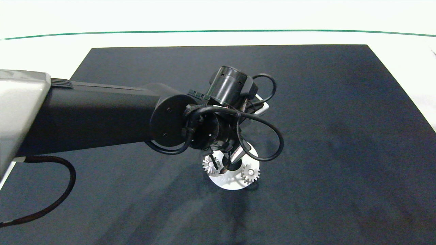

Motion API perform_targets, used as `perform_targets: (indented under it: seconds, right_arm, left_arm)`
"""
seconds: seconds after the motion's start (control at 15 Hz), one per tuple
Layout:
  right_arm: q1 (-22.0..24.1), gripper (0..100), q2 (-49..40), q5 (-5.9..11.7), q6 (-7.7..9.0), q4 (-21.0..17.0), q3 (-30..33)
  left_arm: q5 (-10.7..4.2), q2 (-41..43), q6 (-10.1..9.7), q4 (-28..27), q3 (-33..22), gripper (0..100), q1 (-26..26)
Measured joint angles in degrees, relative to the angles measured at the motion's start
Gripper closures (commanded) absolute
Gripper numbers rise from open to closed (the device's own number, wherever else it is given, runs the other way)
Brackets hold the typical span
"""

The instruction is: Install three planetary gears onto the carrier pins

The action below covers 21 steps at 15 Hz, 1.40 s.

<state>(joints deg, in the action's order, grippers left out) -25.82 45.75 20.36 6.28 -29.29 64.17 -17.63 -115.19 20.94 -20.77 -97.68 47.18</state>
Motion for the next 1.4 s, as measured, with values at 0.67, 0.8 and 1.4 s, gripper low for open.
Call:
perform_targets:
  seconds: [0.67,0.8,1.4]
  right_arm:
    - [0.0,0,-0.06,-0.07,0.39,-0.09,0.0]
    - [0.0,0,-0.11,-0.07,0.41,-0.02,0.0]
    - [0.0,0,-0.13,-0.1,0.69,0.0,-0.01]
  left_arm:
    - [0.0,0.55,3.63,-0.91,-0.5,81,-0.11]
    - [-0.01,0.59,4.16,-2.16,-1.55,81,0.01]
    - [-0.01,-1.35,5.34,-5.02,-6.53,81,0.54]
